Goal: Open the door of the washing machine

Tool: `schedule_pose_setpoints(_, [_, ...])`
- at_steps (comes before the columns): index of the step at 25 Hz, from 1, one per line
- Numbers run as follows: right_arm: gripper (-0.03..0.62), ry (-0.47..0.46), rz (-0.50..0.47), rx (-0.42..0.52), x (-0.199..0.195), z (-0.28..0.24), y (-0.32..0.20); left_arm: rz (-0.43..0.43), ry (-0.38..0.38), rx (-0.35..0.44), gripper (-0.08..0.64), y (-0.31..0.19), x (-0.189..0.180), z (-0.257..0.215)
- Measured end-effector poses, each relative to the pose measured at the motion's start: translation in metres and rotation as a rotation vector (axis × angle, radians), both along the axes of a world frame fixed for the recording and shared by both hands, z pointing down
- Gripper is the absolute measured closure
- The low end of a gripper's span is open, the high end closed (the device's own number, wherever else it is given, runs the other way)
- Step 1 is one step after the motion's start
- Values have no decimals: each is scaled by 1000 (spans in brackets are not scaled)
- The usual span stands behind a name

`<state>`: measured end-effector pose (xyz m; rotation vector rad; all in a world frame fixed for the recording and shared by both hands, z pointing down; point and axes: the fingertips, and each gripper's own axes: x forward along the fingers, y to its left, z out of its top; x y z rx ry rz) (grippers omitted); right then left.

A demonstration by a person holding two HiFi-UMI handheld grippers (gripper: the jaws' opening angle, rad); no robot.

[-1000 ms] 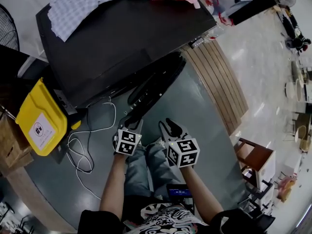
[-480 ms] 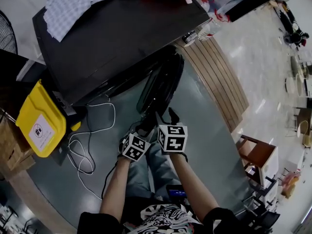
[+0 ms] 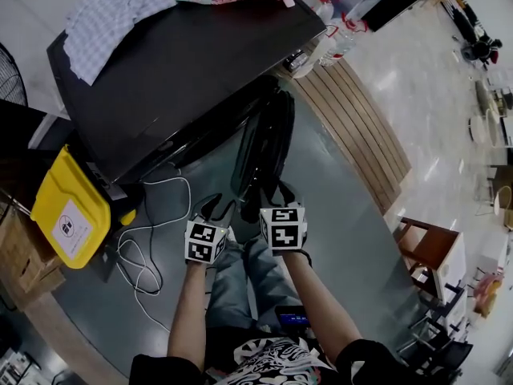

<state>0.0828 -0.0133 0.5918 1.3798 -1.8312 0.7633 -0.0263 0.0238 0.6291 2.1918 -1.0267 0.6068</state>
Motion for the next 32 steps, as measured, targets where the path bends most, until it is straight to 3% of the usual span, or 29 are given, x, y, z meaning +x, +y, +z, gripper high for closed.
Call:
schedule_pose_setpoints(10, [436, 40, 51, -39, 63, 0, 21, -43, 14, 28, 405, -12, 12, -15])
schedule_pose_setpoints(24, [462, 152, 330, -9, 187, -5, 20, -99, -3, 28, 417, -21, -5, -16])
schedule_pose_setpoints(32, [495, 233, 441, 40, 231, -6, 7, -129, -36, 45, 433, -18, -24, -12])
